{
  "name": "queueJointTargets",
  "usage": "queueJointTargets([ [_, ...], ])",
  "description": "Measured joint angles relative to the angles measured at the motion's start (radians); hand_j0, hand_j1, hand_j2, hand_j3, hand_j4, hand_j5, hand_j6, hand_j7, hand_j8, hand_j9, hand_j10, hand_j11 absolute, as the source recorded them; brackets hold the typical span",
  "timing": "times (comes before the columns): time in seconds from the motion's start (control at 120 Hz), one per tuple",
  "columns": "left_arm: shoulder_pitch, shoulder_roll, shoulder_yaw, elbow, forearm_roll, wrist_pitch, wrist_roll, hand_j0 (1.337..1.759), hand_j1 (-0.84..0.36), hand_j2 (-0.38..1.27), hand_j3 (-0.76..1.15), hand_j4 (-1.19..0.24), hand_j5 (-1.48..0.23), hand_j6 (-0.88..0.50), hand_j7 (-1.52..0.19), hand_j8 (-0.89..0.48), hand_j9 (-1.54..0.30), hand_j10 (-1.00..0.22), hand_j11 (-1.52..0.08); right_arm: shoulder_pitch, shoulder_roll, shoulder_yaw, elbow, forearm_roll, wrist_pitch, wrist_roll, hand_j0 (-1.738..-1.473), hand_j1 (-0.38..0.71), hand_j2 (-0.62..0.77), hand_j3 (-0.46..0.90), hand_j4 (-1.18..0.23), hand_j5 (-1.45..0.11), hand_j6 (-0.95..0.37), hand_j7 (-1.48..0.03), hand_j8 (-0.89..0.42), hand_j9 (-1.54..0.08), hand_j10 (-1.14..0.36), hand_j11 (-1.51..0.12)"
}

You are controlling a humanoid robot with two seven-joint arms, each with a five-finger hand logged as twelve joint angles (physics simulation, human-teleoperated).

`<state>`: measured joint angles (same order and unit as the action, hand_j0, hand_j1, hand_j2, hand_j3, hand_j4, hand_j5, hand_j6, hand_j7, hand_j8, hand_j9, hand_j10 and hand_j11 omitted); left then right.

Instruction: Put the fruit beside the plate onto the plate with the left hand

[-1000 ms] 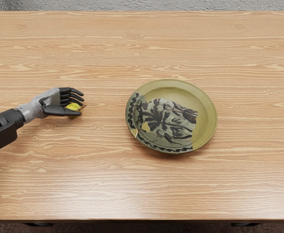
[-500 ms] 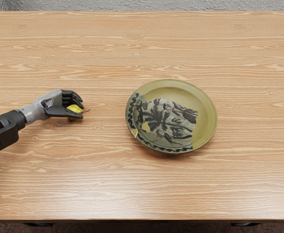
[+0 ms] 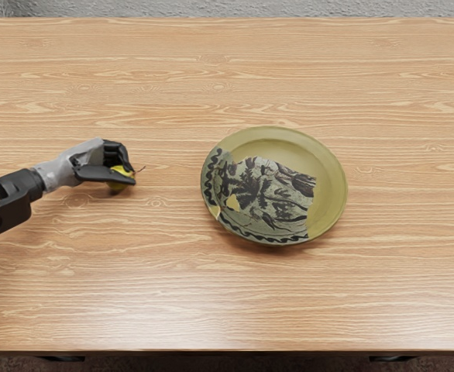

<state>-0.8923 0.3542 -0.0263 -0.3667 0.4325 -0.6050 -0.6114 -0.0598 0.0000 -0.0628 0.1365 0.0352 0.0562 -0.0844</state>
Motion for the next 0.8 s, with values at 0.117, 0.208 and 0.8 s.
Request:
queueJointTargets([
  [0.117, -0.018, 0.007, 0.001, -0.014, 0.002, 0.000, 0.000, 1.651, -0.41, 0.41, 0.00, -0.88, -1.08, -0.86, -1.08, -0.54, -1.10, -0.50, -1.17, 0.000, 0.000, 0.000, 0.000, 0.000, 0.000, 0.000, -1.658, -0.32, 0.00, 0.00, -0.02, -0.03, -0.02, -0.03, -0.02, -0.03, -0.02, -0.03],
  [0.208, -0.029, 0.008, 0.000, -0.018, 0.001, 0.001, 0.000, 1.651, -0.42, 0.50, 0.00, -0.88, -1.09, -0.87, -1.08, -0.56, -1.10, -0.54, -1.16, 0.000, 0.000, 0.000, 0.000, 0.000, 0.000, 0.000, -1.658, -0.32, 0.00, 0.00, -0.02, -0.03, -0.02, -0.03, -0.02, -0.03, -0.02, -0.03],
  [0.8, -0.211, 0.022, -0.007, -0.076, -0.005, 0.001, 0.000, 1.648, -0.37, 0.30, 0.00, -0.88, -1.11, -0.88, -1.11, -0.64, -1.15, -0.63, -1.18, 0.000, 0.000, 0.000, 0.000, 0.000, 0.000, 0.000, -1.658, -0.32, 0.00, 0.00, -0.02, -0.03, -0.02, -0.03, -0.02, -0.03, -0.02, -0.03],
])
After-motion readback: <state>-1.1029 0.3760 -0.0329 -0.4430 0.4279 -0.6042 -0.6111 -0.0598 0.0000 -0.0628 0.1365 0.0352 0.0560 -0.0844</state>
